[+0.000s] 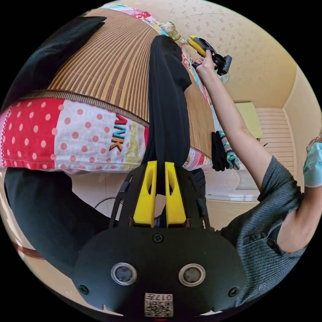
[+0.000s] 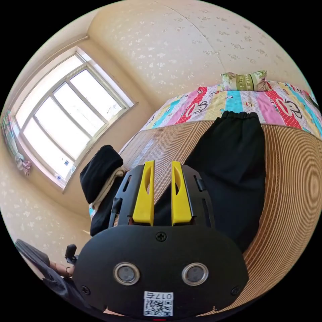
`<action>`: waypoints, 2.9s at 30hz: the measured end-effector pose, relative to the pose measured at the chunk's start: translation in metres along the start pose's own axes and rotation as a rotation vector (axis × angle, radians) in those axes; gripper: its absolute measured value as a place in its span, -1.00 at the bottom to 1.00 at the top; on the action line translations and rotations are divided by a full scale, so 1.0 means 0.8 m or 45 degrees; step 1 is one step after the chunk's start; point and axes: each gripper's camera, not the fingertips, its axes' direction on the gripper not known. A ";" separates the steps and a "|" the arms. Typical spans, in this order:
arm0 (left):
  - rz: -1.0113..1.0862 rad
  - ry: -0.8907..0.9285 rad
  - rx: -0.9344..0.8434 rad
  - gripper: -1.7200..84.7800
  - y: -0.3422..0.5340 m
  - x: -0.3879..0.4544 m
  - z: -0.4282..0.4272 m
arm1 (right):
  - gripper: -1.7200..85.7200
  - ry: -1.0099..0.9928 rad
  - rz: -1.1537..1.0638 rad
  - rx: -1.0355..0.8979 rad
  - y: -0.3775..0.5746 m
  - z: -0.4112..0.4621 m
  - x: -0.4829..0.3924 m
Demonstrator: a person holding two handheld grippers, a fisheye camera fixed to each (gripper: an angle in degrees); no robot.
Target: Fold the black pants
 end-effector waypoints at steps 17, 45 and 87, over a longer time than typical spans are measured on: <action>0.220 -0.243 0.141 -0.83 -0.002 0.087 0.110 | -0.79 0.182 0.193 -0.150 0.583 -0.100 -0.187; 0.225 -0.128 0.208 -0.62 0.041 0.046 0.159 | -0.65 0.061 0.400 -0.183 0.419 -0.129 -0.097; 1.158 0.388 0.895 -0.86 0.272 0.417 -0.173 | -0.95 -0.325 -0.706 0.452 0.056 -0.706 -0.706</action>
